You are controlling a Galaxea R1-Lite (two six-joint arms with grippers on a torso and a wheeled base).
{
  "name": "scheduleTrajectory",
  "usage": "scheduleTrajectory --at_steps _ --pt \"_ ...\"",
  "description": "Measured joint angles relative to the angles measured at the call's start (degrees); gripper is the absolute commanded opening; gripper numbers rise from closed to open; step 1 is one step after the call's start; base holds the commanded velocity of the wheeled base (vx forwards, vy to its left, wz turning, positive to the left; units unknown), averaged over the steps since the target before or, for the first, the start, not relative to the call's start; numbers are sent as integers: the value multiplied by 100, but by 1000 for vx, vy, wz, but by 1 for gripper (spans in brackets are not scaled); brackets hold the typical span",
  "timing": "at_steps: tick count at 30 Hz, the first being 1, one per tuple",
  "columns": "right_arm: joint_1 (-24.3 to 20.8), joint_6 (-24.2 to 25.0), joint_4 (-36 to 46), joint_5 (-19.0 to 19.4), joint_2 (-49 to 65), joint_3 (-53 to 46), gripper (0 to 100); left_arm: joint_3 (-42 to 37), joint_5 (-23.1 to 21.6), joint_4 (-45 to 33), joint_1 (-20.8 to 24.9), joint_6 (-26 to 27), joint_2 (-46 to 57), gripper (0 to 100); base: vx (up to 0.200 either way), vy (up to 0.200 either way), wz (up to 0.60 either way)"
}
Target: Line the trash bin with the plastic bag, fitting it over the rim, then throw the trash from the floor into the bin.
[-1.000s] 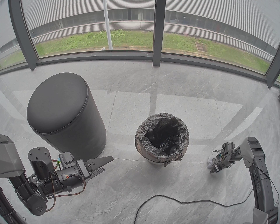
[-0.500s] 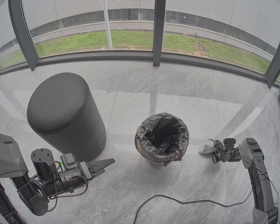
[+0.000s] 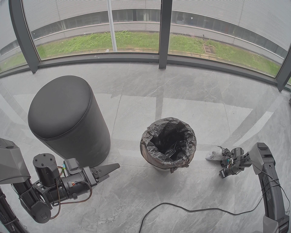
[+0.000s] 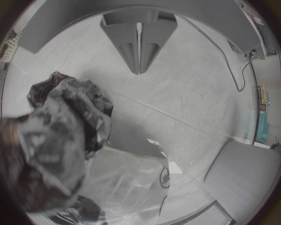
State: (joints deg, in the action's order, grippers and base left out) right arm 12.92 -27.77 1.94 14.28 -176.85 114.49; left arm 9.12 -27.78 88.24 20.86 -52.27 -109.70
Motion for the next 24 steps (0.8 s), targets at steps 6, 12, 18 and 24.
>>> scheduleTrajectory --at_steps 6,12,18,24 --pt "28 18 -173 39 199 6 100 50 1 1 -7 88 -55 100 0 0 0" --pt "-6 33 -165 124 857 11 100 59 1 0 -17 117 -79 100 0 0 0" --pt "-39 35 -132 318 1519 11 100 69 0 1 -20 123 -105 100 0 0 0" --pt "-39 27 -226 404 1715 11 100 72 1 1 -20 132 -143 100 0 0 0"
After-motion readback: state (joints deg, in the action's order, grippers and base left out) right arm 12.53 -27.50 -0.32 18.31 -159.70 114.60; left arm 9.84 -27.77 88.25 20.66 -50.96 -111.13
